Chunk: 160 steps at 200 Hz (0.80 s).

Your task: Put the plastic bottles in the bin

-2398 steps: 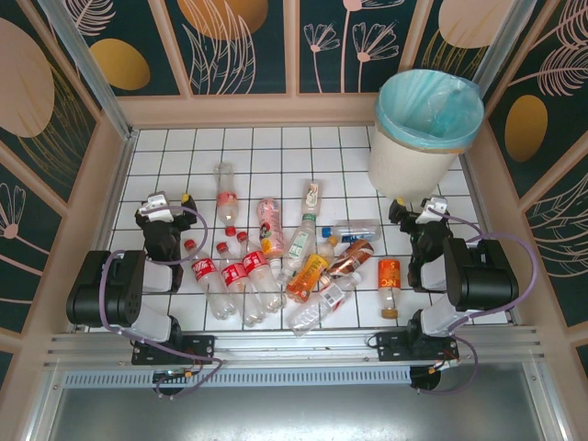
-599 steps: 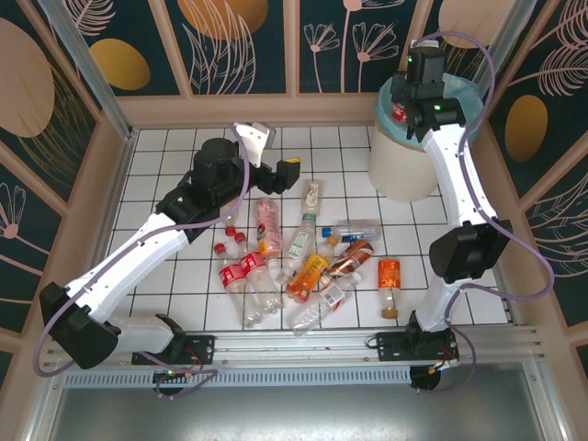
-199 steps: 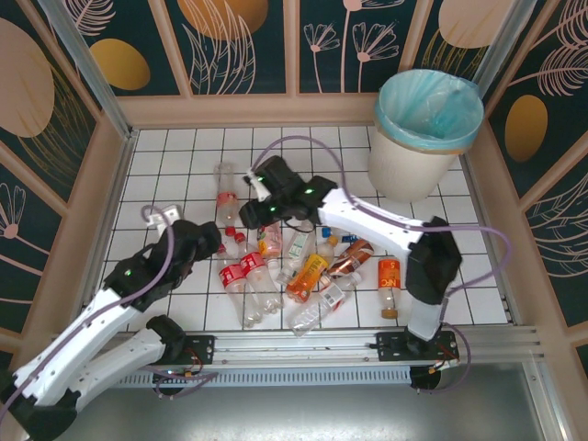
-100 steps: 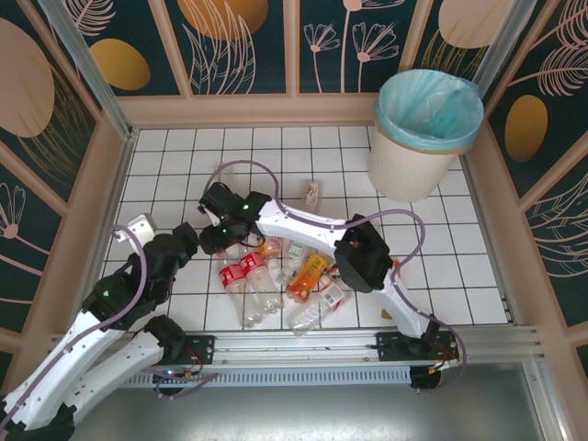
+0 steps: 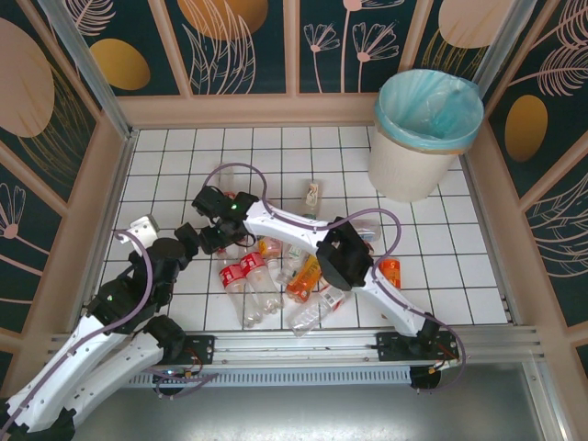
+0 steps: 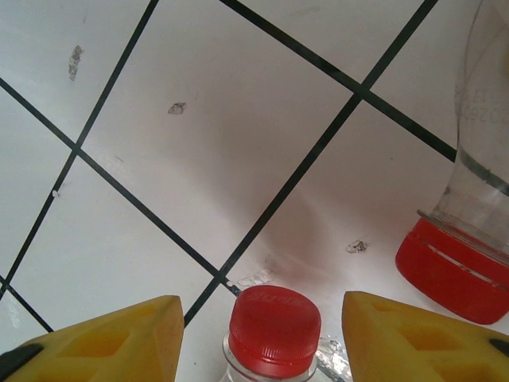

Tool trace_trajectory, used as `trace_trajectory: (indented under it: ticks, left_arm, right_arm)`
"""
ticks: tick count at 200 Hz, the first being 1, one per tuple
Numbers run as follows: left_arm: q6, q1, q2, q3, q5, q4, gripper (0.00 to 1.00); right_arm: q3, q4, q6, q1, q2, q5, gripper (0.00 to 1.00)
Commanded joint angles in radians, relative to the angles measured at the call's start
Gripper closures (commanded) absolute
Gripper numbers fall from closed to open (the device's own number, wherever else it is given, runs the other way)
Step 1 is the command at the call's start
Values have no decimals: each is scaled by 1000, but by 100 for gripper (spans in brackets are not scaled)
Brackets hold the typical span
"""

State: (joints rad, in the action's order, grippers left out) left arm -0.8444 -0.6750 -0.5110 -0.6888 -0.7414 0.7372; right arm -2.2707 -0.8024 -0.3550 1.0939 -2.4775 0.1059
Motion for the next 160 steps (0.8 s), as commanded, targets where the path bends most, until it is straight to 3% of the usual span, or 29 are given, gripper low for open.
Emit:
trace_trajectory:
  ticks: [1, 160]
  left_arm:
    - [32, 2, 22, 14, -10, -34, 10]
    - [41, 3, 70, 20, 0, -43, 10]
  right_arm:
    - [-38, -34, -10, -1, -31, 12, 44]
    - [-88, -57, -19, 4, -87, 92, 51]
